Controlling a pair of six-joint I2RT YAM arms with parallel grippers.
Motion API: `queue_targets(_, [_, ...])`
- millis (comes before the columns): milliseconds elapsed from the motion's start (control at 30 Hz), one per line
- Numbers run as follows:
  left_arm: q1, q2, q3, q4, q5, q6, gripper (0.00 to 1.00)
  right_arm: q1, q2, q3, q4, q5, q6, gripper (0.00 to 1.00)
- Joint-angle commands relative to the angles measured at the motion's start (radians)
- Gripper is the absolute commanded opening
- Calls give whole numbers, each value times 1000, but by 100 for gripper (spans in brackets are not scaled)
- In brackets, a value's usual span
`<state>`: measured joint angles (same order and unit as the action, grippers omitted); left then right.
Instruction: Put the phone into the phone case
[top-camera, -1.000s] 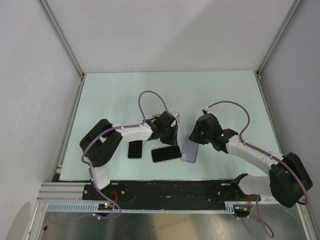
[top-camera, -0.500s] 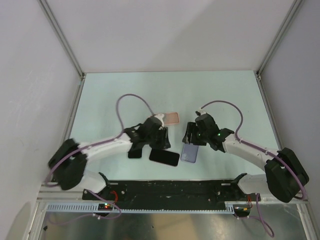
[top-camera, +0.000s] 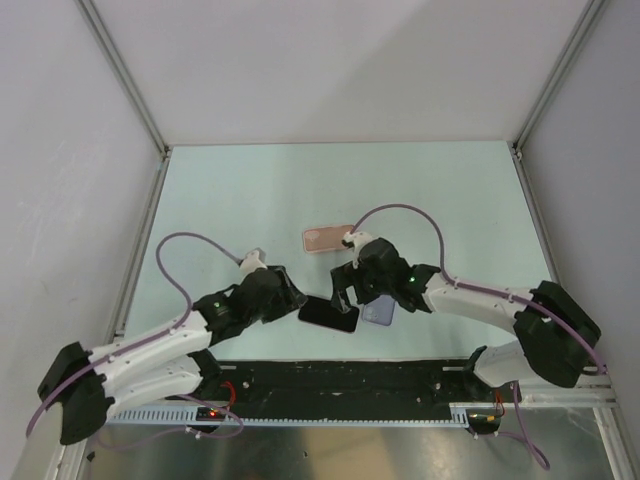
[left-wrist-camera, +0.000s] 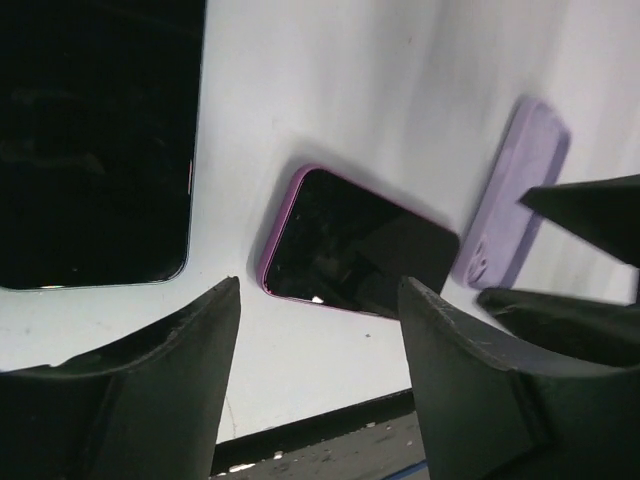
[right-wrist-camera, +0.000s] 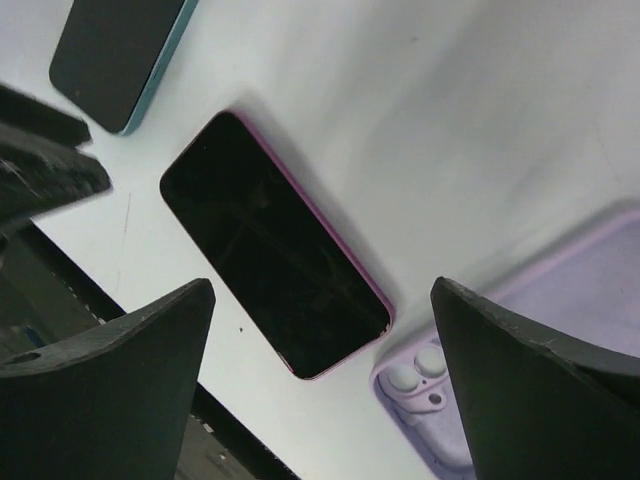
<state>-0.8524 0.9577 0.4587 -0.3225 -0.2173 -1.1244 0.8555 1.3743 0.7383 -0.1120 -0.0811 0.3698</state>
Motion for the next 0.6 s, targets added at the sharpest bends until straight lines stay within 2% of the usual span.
queue_targets(0, [47, -117, 15, -48, -153, -32, 73, 44, 66, 70, 52, -42, -168, 98])
queue_targets(67, [122, -146, 12, -58, -157, 11, 78, 60, 100, 83, 50, -60, -211, 99])
queue_targets(200, [271, -153, 49, -58, -123, 113, 83, 73, 167, 111, 58, -114, -276, 99])
queue_targets(467, [422, -110, 100, -25, -29, 221, 85, 80, 307, 213, 18, -302, -329, 99])
queue_targets(567, [470, -101, 91, -5, 18, 240, 84, 101, 328, 224, 1, -299, -328, 99])
